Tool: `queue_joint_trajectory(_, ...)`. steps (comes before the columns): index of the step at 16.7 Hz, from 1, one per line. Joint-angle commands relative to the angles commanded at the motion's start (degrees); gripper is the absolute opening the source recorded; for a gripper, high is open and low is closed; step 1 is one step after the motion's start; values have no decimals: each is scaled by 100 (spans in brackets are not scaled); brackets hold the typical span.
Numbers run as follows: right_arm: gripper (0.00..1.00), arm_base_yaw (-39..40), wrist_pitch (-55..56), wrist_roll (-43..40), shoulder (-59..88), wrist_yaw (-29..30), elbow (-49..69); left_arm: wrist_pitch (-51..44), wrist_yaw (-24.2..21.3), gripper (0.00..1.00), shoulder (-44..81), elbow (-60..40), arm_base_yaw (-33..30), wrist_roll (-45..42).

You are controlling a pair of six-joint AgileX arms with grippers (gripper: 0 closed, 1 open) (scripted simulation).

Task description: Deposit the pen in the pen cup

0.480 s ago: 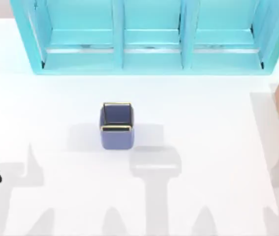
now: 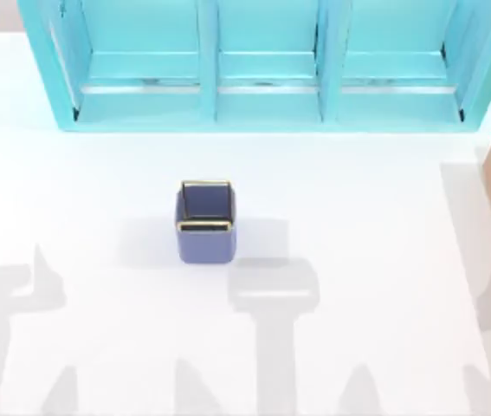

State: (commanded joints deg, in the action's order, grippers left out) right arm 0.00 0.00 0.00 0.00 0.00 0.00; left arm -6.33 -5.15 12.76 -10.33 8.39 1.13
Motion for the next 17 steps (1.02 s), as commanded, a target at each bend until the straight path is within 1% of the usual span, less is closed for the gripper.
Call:
queue_joint_trajectory(3, 100, 0, 0, 0, 0, 0, 0, -645, -515, 100, 1454, -927, 758, 107)
queue_joint_trajectory(12, 100, 0, 0, 0, 0, 0, 0, -2841, -2155, 100, 7016, -3895, 3270, 498)
queue_joint_trajectory(15, 100, 0, 0, 0, 0, 0, 0, -3373, -2586, 100, 8347, -4722, 3950, 600)
queue_joint_trajectory(17, 100, 0, 0, 0, 0, 0, 0, -3621, -2812, 100, 8940, -5160, 4299, 649)
